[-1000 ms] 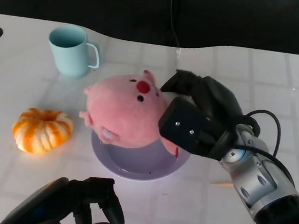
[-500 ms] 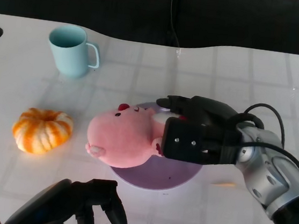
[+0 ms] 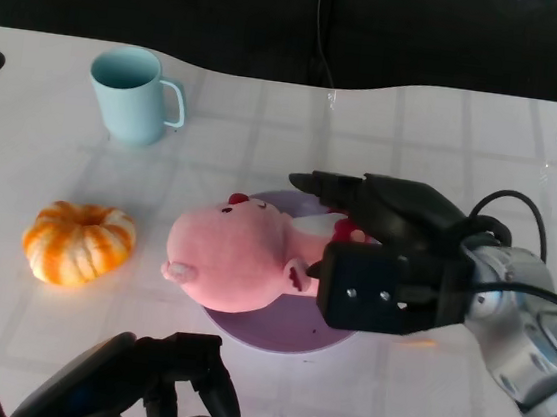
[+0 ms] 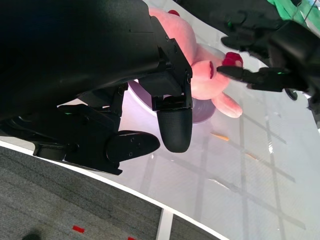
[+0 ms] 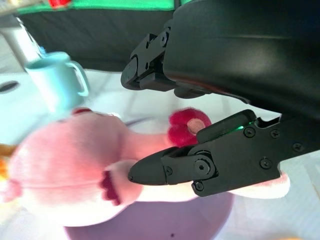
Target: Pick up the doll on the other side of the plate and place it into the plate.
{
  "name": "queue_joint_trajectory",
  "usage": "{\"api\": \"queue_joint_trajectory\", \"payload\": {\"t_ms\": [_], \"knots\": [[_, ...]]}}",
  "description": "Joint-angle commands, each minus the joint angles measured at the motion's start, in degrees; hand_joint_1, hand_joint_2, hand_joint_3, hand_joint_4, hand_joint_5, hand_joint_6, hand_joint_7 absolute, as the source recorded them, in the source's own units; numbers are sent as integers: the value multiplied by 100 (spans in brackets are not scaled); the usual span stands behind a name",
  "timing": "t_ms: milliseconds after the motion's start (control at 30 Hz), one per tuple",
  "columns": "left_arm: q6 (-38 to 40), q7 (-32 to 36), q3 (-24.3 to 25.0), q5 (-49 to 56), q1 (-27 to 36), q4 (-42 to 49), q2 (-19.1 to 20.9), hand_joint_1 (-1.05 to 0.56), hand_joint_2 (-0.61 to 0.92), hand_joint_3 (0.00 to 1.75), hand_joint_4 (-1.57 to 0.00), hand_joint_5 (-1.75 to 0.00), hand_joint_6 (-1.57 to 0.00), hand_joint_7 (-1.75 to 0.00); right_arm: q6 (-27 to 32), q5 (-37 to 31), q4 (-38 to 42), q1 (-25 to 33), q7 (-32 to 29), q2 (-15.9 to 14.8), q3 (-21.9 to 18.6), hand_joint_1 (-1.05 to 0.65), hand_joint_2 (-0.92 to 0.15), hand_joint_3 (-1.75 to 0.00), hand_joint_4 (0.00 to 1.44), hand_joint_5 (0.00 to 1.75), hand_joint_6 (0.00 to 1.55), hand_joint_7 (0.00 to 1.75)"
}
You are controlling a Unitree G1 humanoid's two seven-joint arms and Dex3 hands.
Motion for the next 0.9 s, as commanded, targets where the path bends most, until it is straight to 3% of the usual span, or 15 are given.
{"api": "queue_joint_trajectory", "payload": {"t_ms": [33,167,300,333,467,733,900], "knots": [[-16,40,8,24,0,1,26,-13,88,55,-60,-172,-60,-128,-54,100,-571,253,70,-255,-231,-73,-92,-32,11,27,20,2],[46,39,-7,72,-39,1,28,-14,87,56,-59,-170,-59,-128,-102,184,-1196,585,111,-454,-452,-71,-92,-34,14,30,23,3],[-9,66,0,72,-86,106,12,-15,87,55,-60,-173,-60,-128,-453,401,-1582,1024,-196,-532,-792,-68,-92,-33,27,40,33,7],[-23,74,0,79,-96,130,11,-15,87,55,-59,-171,-60,-128,-557,432,-1637,1116,-276,-539,-862,-66,-92,-32,31,55,39,9],[-110,91,14,79,-109,239,10,-15,87,57,-60,-167,-60,-128,-808,574,-1972,1560,-527,-538,-1133,-59,-92,-32,41,78,52,13],[-252,87,67,60,-98,320,20,-13,86,58,-62,-168,-60,-127,-1409,1057,-2492,2560,-873,-548,-1662,-37,-92,-22,65,96,71,23],[-236,65,72,14,-68,270,-8,-13,86,57,-61,-167,-59,-126,-1763,1213,-2670,3130,-970,-612,-1931,-24,-91,-16,70,104,80,28]]}}
